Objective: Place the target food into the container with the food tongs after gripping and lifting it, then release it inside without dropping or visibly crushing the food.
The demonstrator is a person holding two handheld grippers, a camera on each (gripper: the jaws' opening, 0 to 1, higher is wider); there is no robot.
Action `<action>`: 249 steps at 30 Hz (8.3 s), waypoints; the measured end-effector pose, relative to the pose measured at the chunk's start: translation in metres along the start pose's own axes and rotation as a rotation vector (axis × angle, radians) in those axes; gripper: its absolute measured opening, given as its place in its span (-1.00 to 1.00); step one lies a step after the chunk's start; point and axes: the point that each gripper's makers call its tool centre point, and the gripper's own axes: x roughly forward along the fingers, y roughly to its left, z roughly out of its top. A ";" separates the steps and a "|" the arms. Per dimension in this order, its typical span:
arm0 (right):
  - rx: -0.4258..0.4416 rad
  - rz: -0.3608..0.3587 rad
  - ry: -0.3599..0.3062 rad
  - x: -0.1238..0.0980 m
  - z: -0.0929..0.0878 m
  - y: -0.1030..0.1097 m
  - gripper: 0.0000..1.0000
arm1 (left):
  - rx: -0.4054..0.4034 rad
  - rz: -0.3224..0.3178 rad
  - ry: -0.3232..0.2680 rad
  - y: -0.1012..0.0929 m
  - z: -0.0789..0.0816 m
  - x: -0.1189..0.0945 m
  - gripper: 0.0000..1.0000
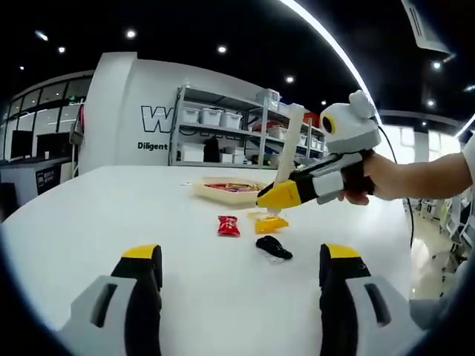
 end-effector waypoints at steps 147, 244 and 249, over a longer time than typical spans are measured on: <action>0.229 -0.370 0.037 0.042 0.002 -0.243 -0.65 | 0.085 0.003 0.009 -0.001 -0.004 0.001 0.72; 0.097 -0.219 0.059 -0.036 0.074 -0.177 -0.81 | 0.106 0.003 0.011 0.000 -0.005 0.003 0.68; 0.103 -0.217 0.080 -0.023 0.064 -0.178 -0.79 | 0.114 0.002 0.010 -0.002 -0.004 0.002 0.68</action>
